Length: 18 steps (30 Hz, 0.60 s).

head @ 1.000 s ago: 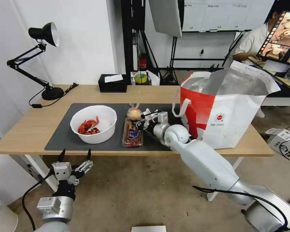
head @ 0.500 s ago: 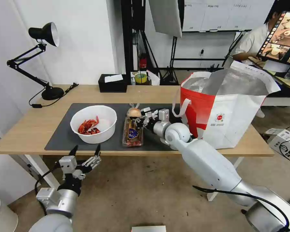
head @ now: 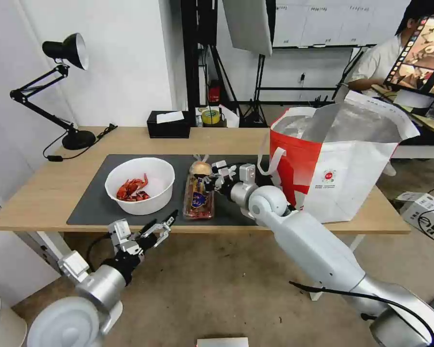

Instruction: Pick up the trash from the table and place it into the takeout bag.

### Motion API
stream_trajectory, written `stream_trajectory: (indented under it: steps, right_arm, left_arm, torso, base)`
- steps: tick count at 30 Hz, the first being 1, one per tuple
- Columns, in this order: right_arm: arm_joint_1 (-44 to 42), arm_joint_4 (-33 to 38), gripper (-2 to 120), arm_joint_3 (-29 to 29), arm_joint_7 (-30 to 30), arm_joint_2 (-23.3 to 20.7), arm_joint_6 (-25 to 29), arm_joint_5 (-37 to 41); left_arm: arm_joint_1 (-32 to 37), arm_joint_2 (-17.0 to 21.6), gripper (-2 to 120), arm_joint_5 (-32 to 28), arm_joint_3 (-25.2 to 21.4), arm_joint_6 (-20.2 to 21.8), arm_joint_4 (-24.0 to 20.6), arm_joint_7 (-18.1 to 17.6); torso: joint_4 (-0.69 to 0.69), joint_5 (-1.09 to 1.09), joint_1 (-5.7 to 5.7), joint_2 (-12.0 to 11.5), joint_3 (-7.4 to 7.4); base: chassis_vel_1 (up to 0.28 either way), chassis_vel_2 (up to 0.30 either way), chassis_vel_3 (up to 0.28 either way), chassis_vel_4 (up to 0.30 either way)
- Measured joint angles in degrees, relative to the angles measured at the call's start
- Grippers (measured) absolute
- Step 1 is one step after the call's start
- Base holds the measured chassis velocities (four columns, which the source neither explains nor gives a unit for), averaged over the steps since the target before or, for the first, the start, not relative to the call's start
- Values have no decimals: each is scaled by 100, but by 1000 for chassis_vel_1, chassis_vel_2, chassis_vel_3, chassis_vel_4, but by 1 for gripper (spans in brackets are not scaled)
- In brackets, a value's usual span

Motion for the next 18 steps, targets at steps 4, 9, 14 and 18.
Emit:
stream_trajectory:
  steps: [4,9,14,18]
  right_arm:
    - [21,8,0,0,-3,-3,9,0]
    - [26,24,0,-2,0,-14,12,0]
    - [28,76,0,0,25,-15,13,5]
    - [13,104,0,38,50,-31,13,10]
  left_arm:
    - [-357,148,100,-460,13,138,285,-81]
    - [-697,285,100,-741,92,281,596,-93]
    - [-1236,521,100,-957,237,432,1118,-61]
    - [-1617,602,100,-1017,402,472,1419,-44]
  torso:
    - [-1,0,0,0,0]
    - [-1,-1,0,0,0]
    - [0,-1,0,0,0]
    - [-1,0,1,0,0]
  base:
    - [0,0,0,0]
    - [0,0,0,0]
    - [0,0,0,0]
    - [0,0,0,0]
